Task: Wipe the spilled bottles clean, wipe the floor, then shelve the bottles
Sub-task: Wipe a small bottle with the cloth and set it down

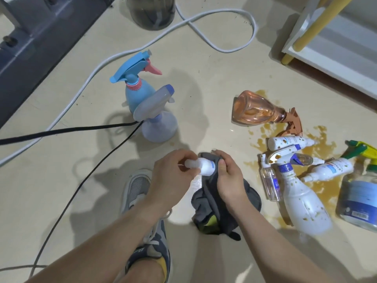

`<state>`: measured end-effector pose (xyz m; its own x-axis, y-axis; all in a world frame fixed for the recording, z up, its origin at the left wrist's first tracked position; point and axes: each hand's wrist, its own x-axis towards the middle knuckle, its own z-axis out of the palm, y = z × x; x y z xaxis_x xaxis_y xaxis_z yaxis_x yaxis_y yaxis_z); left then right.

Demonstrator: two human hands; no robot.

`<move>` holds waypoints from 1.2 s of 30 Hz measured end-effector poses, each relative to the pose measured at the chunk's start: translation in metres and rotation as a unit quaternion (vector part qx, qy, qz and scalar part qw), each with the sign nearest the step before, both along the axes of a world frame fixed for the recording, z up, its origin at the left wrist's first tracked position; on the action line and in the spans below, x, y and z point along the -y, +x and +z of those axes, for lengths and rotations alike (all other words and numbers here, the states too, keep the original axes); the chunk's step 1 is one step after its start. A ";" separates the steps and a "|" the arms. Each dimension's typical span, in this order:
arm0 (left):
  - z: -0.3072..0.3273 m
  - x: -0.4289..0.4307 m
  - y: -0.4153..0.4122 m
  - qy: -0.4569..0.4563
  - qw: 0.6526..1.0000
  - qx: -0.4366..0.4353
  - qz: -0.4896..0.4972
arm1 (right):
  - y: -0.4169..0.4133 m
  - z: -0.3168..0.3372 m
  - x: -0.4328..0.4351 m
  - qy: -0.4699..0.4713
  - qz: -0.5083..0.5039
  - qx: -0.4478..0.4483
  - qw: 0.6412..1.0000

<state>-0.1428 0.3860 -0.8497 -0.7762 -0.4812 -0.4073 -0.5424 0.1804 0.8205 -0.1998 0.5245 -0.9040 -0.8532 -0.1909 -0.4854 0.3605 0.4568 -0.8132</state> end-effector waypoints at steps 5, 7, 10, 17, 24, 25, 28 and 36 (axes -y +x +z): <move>-0.006 -0.010 -0.026 0.141 0.990 -0.010 0.013 | -0.002 0.022 0.006 -0.236 -0.239 0.296 0.894; -0.013 -0.017 -0.020 0.058 0.995 0.039 -0.066 | 0.005 0.021 0.002 -0.271 -0.278 0.350 0.852; -0.023 -0.022 -0.006 -0.019 0.988 0.030 -0.151 | 0.003 0.022 -0.005 -0.271 -0.343 0.358 0.825; -0.052 -0.021 0.024 -0.215 0.928 0.162 -0.256 | -0.013 0.042 -0.024 -0.171 -0.302 0.127 0.929; -0.054 -0.012 0.011 -0.219 0.934 0.142 -0.242 | 0.020 0.010 -0.017 0.045 0.250 -0.227 0.940; -0.054 -0.010 0.011 -0.235 0.929 0.128 -0.256 | 0.021 -0.002 -0.015 0.066 0.308 -0.260 0.913; -0.055 -0.007 0.013 -0.301 0.900 0.096 -0.301 | 0.001 -0.021 -0.010 0.180 0.341 -0.294 0.875; -0.050 0.018 0.001 -0.258 0.914 0.122 -0.288 | -0.031 -0.017 -0.009 0.241 0.270 -0.258 0.896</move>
<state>-0.1414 0.3681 -0.8993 -0.8774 -0.1984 -0.4369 -0.3914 0.8226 0.4125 -0.2305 0.5336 -0.9211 -0.8339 -0.5181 -0.1903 -0.3861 0.7939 -0.4696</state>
